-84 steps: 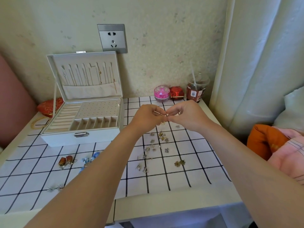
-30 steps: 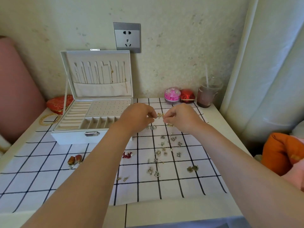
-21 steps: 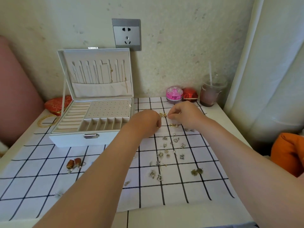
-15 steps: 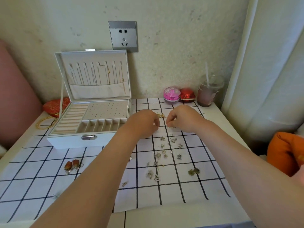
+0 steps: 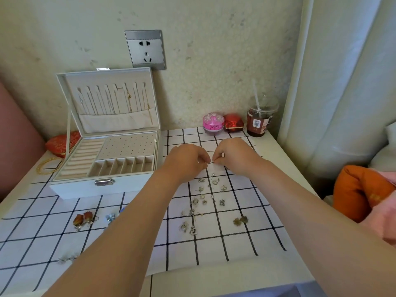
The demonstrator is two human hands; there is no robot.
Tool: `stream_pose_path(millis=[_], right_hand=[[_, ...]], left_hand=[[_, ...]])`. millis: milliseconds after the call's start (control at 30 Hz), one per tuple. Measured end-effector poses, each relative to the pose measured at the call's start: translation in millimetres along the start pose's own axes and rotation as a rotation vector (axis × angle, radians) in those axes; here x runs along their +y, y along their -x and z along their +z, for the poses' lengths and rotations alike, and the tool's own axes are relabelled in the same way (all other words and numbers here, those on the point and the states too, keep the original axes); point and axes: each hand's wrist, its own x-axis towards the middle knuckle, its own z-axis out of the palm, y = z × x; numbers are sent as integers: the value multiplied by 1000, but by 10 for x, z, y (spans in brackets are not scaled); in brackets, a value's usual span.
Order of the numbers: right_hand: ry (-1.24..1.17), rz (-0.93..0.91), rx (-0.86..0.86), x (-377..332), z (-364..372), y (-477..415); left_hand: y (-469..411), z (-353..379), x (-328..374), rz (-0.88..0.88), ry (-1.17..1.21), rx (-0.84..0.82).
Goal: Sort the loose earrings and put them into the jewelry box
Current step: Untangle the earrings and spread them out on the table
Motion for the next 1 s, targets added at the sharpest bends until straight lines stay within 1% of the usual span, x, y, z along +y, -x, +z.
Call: stream_pose_path(millis=[100,267,333,400,467,533,700,767,833,867,1000], right_hand=[[-5,21,22,1,16,-43],[-73,55,95,-2,-24,-43],[-107,43,48,-13,-63,-15],[-73,29,-41,-48,-79,23],[-20,11,-84,-81,-59,46],[18,5,-73,-102,-29,50],[-19,11,-53,-133,-36,77],[-38,7,-18,-168,-86,123],[-46,-6,6,-225,-161,198],[-43,-14,-8,-266,-198,249],[0,-1,-203,-457,-214,488]], left_hand=[[-1,14,1,5,-10,0],[-5,78,-43,52,-139,13],[-17,85,-69,53,-167,31],[-23,84,-92,56,-184,35],[-17,85,-105,59,-190,36],[-4,94,-112,62,-186,38],[29,72,-104,76,-191,17],[69,21,-103,88,-168,27],[149,-46,-102,109,-90,61],[202,-83,-97,118,-37,77],[418,-178,-54,111,122,49]])
